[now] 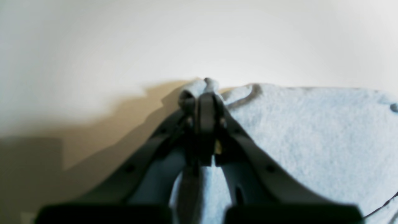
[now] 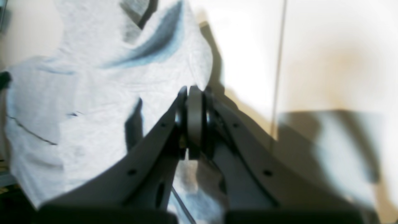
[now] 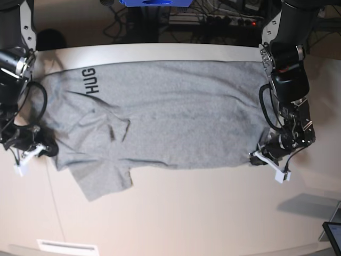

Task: Fold the T-shirt properly
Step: 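Lower both grippers and close them on the shirt's side edges, then lift the side edge with the left gripper and fold it across the shirt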

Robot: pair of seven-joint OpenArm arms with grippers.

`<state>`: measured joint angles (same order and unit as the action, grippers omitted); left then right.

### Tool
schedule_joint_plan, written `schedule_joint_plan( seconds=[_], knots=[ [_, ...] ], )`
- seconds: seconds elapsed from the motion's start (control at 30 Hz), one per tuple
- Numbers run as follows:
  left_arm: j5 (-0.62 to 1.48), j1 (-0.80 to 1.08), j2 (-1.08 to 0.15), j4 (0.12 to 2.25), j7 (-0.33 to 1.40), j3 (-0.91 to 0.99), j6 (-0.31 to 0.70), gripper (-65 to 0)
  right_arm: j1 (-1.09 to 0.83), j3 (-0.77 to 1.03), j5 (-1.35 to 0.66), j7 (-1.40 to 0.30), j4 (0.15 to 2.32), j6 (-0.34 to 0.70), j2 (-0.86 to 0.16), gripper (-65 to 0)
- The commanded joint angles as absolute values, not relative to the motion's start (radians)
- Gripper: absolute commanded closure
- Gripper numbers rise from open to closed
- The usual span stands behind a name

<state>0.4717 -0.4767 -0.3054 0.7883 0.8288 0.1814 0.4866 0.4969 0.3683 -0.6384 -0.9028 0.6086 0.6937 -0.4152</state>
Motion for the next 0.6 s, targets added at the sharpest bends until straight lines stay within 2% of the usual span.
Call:
schedule_joint_plan(
  seconds=[0.0, 0.3, 0.57],
  knots=[
    [0.394, -0.463, -0.303, 0.789, 0.935, 0.168, 0.464, 0.0, 0.513, 0.371, -0.650, -0.894, 0.653, 0.698, -0.433, 0.0],
    [0.392, -0.463, -0.317, 0.849, 0.940, 0.165, 0.467, 0.0, 0.513, 0.371, -0.650, -0.894, 0.753, 0.698, -0.437, 0.0],
    [0.392, -0.426, -0.331, 0.986, 0.986, 0.165, 0.469, 0.0, 0.513, 0.369, -0.650, -0.895, 0.808, 0.698, -0.440, 0.0]
  ],
)
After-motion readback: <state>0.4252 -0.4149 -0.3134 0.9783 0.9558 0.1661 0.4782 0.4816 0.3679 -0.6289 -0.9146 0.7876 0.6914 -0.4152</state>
